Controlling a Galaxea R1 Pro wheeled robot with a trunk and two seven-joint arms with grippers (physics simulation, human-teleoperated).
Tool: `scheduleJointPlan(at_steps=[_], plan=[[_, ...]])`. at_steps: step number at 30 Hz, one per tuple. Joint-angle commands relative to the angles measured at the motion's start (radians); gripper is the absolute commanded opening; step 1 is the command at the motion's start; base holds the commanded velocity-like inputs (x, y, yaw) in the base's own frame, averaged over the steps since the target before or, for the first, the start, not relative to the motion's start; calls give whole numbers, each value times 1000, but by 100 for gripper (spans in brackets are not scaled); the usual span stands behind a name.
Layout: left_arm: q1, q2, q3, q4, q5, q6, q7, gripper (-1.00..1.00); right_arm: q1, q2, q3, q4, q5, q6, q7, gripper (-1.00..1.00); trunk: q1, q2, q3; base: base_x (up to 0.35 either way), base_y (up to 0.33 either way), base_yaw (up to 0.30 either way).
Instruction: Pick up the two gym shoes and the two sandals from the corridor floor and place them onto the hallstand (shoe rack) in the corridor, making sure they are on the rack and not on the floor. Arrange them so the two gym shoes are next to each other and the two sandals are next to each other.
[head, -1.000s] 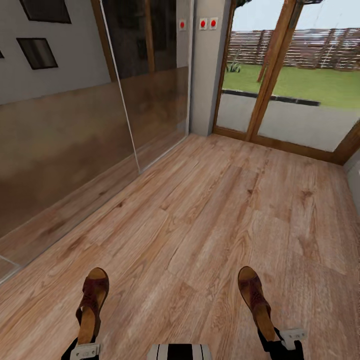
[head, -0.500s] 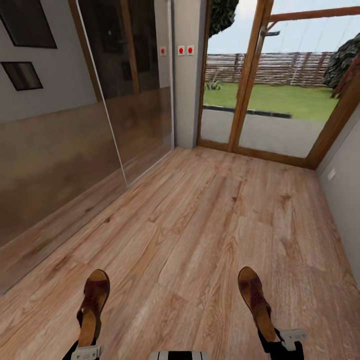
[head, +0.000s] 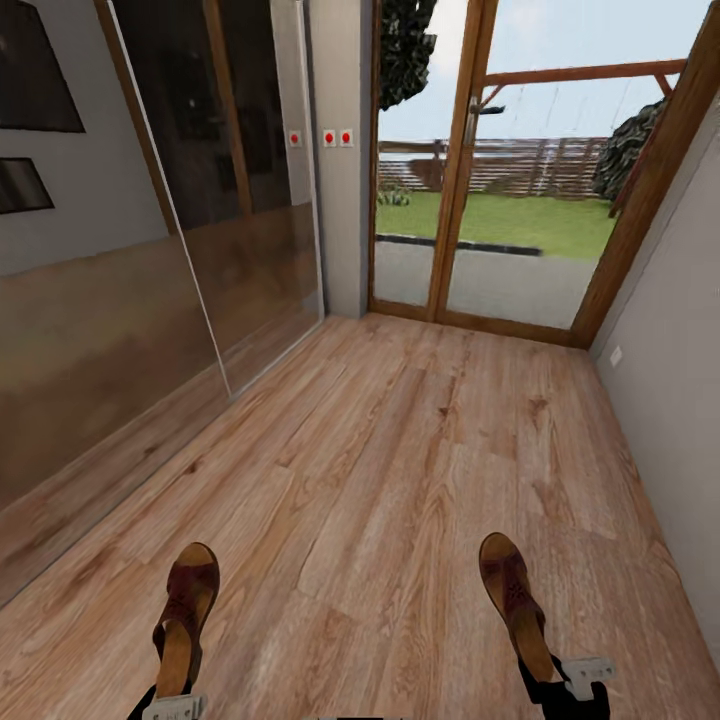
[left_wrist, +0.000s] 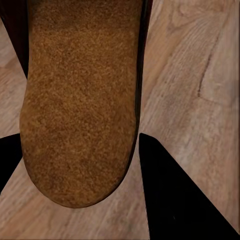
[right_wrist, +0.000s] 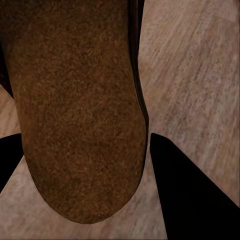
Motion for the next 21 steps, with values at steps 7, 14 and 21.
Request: scheduleJointPlan(at_steps=[7,14,21], plan=[[0,-1,5,1,-4,-2,-5,-100,-1,4,-8,-3,5,-2,-9,-100,-27,49,22,0,0,-23],[0,0,5,1,-4,-2,-5,-100,-1,8,-8,-3,7,-3,-9,-100,-54,98,44,0,0,-2],[0,0,5,1,-4,-2,-5,-100,-1,8,-10,-3,7,-1,-9,-100,-81,147,66,0,0,0]])
